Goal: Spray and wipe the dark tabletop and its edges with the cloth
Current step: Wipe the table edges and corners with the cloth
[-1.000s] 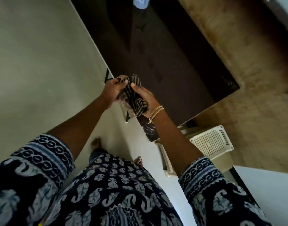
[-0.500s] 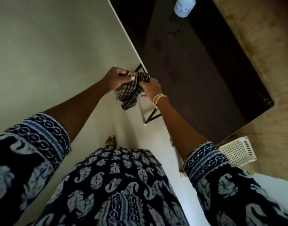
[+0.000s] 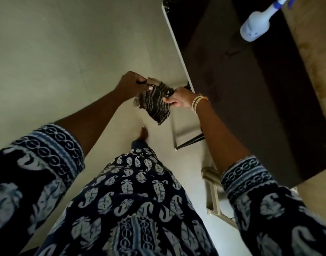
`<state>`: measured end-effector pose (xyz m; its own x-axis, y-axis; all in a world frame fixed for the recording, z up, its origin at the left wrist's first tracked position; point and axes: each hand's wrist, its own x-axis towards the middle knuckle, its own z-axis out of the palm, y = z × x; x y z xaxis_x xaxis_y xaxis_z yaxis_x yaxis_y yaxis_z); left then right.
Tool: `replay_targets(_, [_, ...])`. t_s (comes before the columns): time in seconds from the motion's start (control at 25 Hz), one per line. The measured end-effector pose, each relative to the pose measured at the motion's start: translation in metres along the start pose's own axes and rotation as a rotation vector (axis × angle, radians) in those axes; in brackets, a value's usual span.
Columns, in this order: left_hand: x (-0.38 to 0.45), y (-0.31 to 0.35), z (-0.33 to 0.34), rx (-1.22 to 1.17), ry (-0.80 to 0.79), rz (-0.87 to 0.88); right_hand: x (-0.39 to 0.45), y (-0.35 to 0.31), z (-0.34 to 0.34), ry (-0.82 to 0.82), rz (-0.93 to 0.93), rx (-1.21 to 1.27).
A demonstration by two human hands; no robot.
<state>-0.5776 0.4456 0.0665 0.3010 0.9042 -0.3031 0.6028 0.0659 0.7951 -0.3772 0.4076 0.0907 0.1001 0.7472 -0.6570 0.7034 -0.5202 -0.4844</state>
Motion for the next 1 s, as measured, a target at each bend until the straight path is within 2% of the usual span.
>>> replay_targets(0.08, [0.022,-0.006,-0.012,0.063,-0.102,0.003,0.02,-0.012,-0.005,0.016,-0.012,-0.033])
replay_targets(0.16, [0.041,-0.009,-0.027,0.155,-0.329,-0.027,0.036,-0.027,-0.003,-0.065,0.043,0.082])
replay_targets(0.2, [0.054,-0.011,-0.036,0.193,-0.377,-0.068,0.048,-0.033,-0.004,-0.084,0.036,0.067])
replay_targets(0.28, [0.074,-0.014,-0.049,0.213,-0.313,-0.155,0.061,-0.043,-0.007,-0.081,0.013,-0.056])
replay_targets(0.32, [0.082,-0.013,-0.052,0.237,-0.326,-0.164,0.067,-0.052,-0.009,-0.159,0.006,-0.088])
replay_targets(0.36, [0.089,-0.01,-0.055,0.259,-0.366,-0.16,0.075,-0.057,-0.011,-0.211,0.018,-0.082])
replay_targets(0.44, [0.104,-0.01,-0.063,0.206,-0.365,-0.19,0.089,-0.068,-0.02,-0.165,0.061,-0.042])
replay_targets(0.48, [0.112,-0.012,-0.067,0.147,-0.375,-0.225,0.097,-0.073,-0.023,-0.193,0.111,0.005])
replay_targets(0.52, [0.12,-0.016,-0.071,0.146,-0.382,-0.229,0.101,-0.078,-0.025,-0.241,0.14,0.038])
replay_targets(0.6, [0.131,-0.017,-0.08,0.198,-0.412,-0.194,0.106,-0.083,-0.028,-0.217,0.144,0.055])
replay_targets(0.68, [0.143,-0.02,-0.085,0.196,-0.507,-0.215,0.114,-0.091,-0.03,-0.276,0.168,0.101])
replay_targets(0.76, [0.151,-0.017,-0.092,0.138,-0.598,-0.221,0.114,-0.097,-0.032,-0.233,0.217,0.11])
replay_targets(0.84, [0.162,-0.009,-0.102,-0.032,-0.745,-0.295,0.121,-0.1,-0.032,-0.14,0.23,0.255])
replay_targets(0.88, [0.168,-0.007,-0.106,-0.08,-0.76,-0.301,0.12,-0.098,-0.03,-0.117,0.228,0.372])
replay_targets(1.0, [0.19,-0.003,-0.121,-0.148,-0.654,-0.198,0.119,-0.098,-0.025,0.05,0.176,0.707])
